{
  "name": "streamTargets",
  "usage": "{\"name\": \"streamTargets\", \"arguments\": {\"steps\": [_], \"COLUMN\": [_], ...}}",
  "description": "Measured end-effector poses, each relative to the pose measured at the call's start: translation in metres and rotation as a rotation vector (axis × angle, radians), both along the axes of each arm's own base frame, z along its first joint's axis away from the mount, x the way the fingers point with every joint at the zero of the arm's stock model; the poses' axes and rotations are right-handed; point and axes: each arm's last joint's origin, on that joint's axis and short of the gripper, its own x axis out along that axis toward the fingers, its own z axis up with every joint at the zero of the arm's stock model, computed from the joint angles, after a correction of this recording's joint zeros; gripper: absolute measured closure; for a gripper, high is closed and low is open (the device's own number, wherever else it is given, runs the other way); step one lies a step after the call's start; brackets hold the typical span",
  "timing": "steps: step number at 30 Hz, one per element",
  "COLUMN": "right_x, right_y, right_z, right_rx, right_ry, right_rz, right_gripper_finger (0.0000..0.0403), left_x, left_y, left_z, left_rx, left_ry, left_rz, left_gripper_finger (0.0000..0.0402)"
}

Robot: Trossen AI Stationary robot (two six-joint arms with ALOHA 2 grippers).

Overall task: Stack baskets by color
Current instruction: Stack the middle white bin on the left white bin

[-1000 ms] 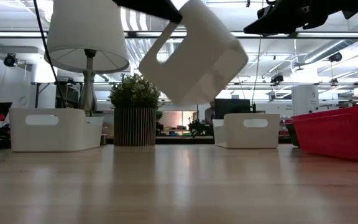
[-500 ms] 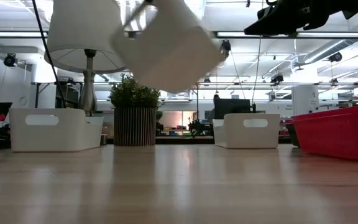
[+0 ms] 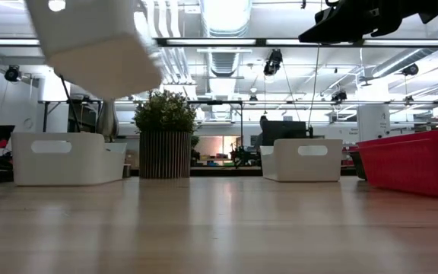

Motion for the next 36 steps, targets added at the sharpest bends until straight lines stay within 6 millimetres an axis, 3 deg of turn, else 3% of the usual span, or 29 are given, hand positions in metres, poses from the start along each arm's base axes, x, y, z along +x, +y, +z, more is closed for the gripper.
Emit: {"name": "streamTargets", "arguments": {"steps": [6, 22, 36], "right_x": [0.000, 0.000, 0.000], "right_y": [0.000, 0.000, 0.000], "right_z": [0.000, 0.000, 0.000], "right_rx": [0.001, 0.000, -0.001], "right_ry": [0.000, -0.001, -0.001], "right_rz": [0.000, 0.000, 0.000], "right_gripper_finger": [0.0394, 0.0394, 0.0394], "left_x": [-0.004, 0.000, 0.000], "left_y": [0.006, 0.052, 0.073], "left_z": [-0.013, -0.070, -0.096], "left_rx": [-0.021, 0.065, 0.087], "left_ry": [0.056, 0.281, 0.379], "left_rz": [0.016, 0.178, 0.215], "left_gripper_finger": [0.0401, 0.0401, 0.0402]}}
